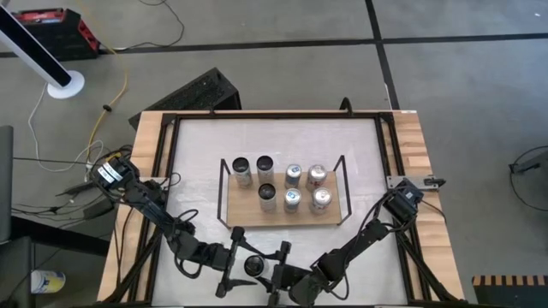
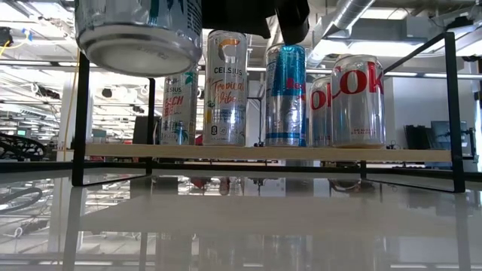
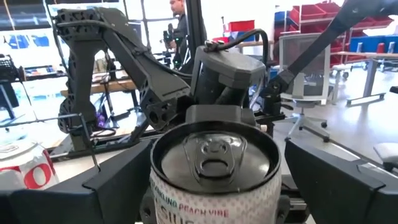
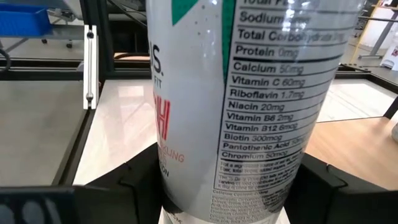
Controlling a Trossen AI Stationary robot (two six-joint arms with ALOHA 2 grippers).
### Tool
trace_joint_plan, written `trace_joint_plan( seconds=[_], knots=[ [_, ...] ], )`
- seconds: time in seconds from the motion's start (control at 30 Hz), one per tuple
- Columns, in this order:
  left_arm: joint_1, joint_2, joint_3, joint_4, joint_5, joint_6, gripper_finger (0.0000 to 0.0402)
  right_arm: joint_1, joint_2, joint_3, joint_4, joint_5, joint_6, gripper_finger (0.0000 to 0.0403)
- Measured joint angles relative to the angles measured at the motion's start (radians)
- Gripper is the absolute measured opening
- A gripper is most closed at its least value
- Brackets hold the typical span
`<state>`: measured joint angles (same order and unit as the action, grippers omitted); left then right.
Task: Place canned beverage on shelf
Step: Put the white pink soda can on the shelf aligned with the other white pink soda can
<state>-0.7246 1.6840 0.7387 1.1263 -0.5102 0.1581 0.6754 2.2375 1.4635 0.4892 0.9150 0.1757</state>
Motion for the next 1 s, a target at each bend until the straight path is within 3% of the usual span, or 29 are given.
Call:
trace_joint_plan(
  seconds=[0.27,0.5,0.8,0.87,1.0],
  knots=[
    [0.000,-0.001,0.000,-0.010,0.000,-0.003,0.0319,0.000,0.000,0.000,0.002,0.000,0.000,0.0270],
    [0.000,-0.001,-0.001,-0.013,-0.004,-0.005,0.0237,0.000,0.000,0.000,0.003,0.001,0.000,0.0270],
    [-0.001,-0.001,-0.001,-0.020,-0.001,-0.002,0.0233,0.005,0.000,0.001,-0.002,0.002,-0.001,0.0270],
    [-0.001,-0.001,-0.001,-0.021,0.000,0.001,0.0233,0.006,-0.001,0.001,-0.006,0.003,0.000,0.0280],
    [-0.004,-0.005,-0.002,-0.032,0.004,0.025,0.0233,0.010,-0.003,0.002,-0.014,0.005,-0.013,0.0340]
  ],
)
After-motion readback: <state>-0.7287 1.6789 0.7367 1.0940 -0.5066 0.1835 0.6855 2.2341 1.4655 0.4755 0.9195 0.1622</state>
